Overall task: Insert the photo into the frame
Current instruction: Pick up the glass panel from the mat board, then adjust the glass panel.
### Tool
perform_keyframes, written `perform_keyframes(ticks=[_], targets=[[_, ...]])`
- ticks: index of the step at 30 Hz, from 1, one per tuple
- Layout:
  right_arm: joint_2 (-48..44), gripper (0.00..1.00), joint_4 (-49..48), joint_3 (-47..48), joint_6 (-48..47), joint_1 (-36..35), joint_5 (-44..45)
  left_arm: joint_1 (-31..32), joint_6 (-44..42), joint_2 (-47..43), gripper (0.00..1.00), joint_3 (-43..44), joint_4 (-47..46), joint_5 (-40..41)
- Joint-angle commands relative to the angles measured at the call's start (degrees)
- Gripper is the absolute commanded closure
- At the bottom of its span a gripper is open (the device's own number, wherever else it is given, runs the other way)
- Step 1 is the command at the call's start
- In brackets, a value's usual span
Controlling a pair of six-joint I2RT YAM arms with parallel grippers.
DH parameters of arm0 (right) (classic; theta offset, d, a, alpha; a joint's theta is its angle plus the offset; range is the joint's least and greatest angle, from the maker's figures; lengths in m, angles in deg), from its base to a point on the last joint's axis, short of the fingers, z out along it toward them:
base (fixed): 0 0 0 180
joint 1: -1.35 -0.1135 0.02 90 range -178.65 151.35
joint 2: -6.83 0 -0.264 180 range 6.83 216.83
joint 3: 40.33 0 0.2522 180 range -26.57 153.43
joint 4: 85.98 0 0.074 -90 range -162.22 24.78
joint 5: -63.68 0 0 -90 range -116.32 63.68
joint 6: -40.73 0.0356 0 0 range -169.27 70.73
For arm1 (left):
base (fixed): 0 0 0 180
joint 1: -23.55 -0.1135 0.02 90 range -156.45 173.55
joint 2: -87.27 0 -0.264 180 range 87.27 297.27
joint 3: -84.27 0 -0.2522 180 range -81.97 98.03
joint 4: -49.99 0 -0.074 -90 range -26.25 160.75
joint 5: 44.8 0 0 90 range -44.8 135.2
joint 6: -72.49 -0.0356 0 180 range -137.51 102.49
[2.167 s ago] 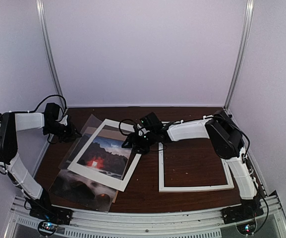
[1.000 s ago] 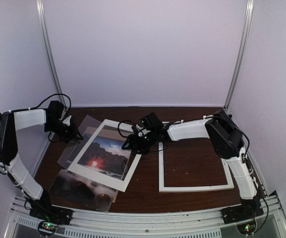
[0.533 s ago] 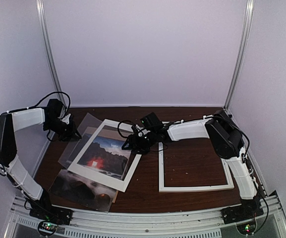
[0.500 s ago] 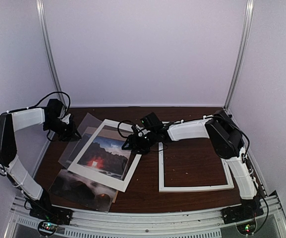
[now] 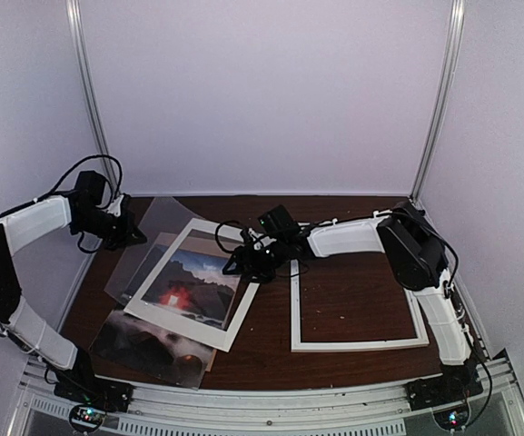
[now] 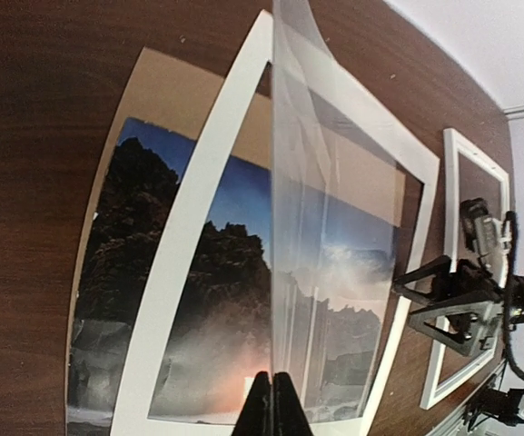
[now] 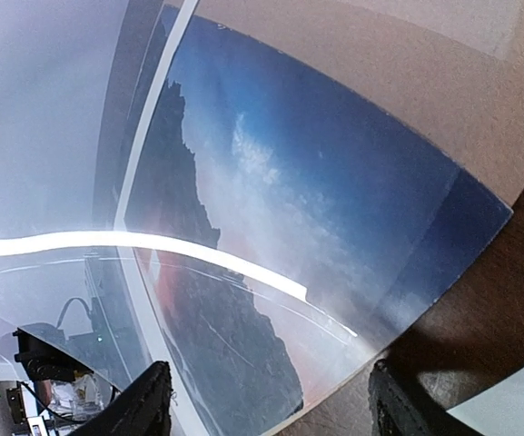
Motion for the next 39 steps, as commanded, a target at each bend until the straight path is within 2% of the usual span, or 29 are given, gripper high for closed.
perform_keyframes(ticks=[1, 13, 17, 21, 28, 33, 39], targets=[[-4.15, 0.25, 6.66, -1.57, -3.25, 1.07, 0.37, -0.09, 3.34, -6.37, 1.00, -0.85, -5.20, -4.46], [-21.47, 0.23, 14.41, -8.84, -11.89, 3.70, 3.43, 0.41, 16.25, -18.49, 1.00, -4.51, -15.76, -12.33], [-28.84, 0.22, 22.19, -12.72, -16.41, 6.86, 9.25, 2.11, 19.22, -20.84, 1.00, -3.77, -17.27, -12.42], [-37.08, 0.20, 27.83, -19.05, -19.92, 13.80, 15.99, 4.85, 21.47, -22.38, 1.00, -1.96, -18.77, -11.97], [-48.57, 0.18, 35.64, -29.79, -25.37, 30.82, 28.54, 8.95, 22.24, -22.86, 1.00, 1.92, -21.11, -10.81], [-49.68, 0.20, 36.16, -34.68, -27.58, 41.01, 28.57, 12.29, 21.82, -21.16, 1.00, 4.58, -22.84, -10.77], [-45.39, 0.22, 35.27, -35.75, -29.61, 46.60, 28.85, 19.87, 19.98, -16.33, 1.00, 10.05, -22.80, -9.78]])
